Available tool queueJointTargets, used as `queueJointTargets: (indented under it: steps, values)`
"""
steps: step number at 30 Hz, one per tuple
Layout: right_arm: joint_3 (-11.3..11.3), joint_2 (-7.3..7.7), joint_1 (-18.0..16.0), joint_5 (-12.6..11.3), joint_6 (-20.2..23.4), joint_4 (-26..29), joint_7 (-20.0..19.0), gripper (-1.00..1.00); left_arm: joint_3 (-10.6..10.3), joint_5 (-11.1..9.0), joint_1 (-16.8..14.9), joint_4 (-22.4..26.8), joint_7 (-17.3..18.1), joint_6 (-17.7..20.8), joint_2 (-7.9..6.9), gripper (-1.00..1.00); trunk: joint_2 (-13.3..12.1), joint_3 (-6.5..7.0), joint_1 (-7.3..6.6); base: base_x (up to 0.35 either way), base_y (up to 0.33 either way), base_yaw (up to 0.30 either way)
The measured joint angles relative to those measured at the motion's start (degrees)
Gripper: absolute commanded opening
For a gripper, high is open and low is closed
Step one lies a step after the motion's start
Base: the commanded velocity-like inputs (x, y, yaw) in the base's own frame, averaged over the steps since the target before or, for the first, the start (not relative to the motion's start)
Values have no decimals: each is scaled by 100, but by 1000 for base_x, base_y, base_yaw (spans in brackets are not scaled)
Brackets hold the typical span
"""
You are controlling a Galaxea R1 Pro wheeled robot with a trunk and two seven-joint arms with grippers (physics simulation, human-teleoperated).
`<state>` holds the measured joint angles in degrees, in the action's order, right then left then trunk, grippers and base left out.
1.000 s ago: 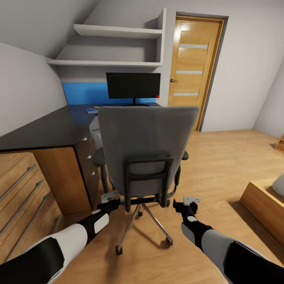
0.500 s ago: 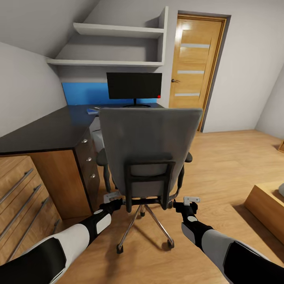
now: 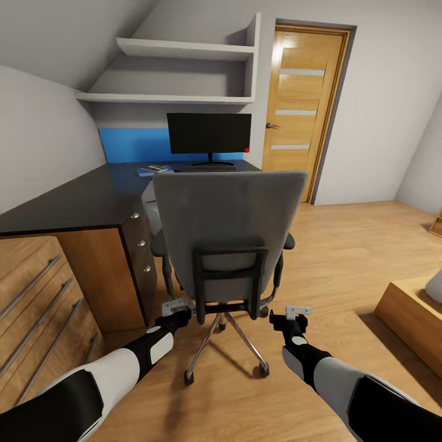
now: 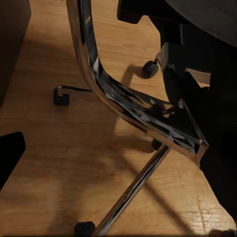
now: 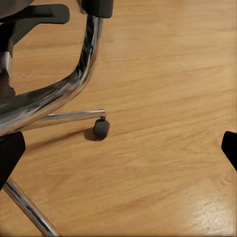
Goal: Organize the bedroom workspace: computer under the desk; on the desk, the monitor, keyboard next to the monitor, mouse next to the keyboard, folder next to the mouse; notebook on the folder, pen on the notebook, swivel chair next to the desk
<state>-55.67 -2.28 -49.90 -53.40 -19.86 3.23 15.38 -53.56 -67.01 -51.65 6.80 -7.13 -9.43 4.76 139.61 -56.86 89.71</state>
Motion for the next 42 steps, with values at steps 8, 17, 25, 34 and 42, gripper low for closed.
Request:
queueJointTargets:
  steps: [8, 17, 25, 34, 42]
  values:
    - [0, -6, 0, 0, 0, 3, 0, 100, 0, 0, 0, 0, 0, 8, -1, 100, 0, 0, 2, -69, 0, 0]
    - [0, -7, 0, 0, 0, 3, 0, 100, 0, 0, 0, 0, 0, 14, 4, 100, 0, 0, 3, -300, -23, 0]
    - [0, -9, -1, 5, -1, -1, 0, 100, 0, -6, 1, 1, 0, 25, 7, 100, 0, 0, 3, -323, -113, 0]
    - [-12, -15, -1, 16, -10, 5, 8, 100, -79, 8, 1, 3, -6, 27, 38, 100, 0, 0, 0, -148, -269, 0]
    - [-42, -78, 0, 15, -3, 14, 9, 100, -358, 55, 0, 1, -12, 26, 111, 100, 0, 0, 0, -18, -193, 0]
